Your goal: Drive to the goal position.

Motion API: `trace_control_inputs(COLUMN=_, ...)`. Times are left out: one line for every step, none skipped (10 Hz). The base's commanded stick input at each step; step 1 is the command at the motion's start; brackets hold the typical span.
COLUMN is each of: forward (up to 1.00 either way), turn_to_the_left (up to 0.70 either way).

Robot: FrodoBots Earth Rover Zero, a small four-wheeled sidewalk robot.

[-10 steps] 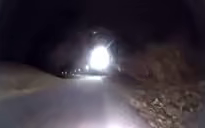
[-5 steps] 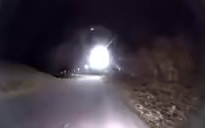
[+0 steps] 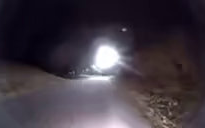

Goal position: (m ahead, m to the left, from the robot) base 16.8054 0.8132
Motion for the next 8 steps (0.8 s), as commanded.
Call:
trace_control_inputs(forward=1.0, turn_to_the_left=0.0)
trace_control_inputs(forward=1.0, turn_to_the_left=0.0)
trace_control_inputs(forward=1.0, turn_to_the_left=0.0)
trace_control_inputs(forward=1.0, turn_to_the_left=0.0)
trace_control_inputs(forward=1.0, turn_to_the_left=0.0)
trace_control_inputs(forward=1.0, turn_to_the_left=0.0)
trace_control_inputs(forward=1.0, turn_to_the_left=0.0)
trace_control_inputs(forward=1.0, turn_to_the_left=0.0)
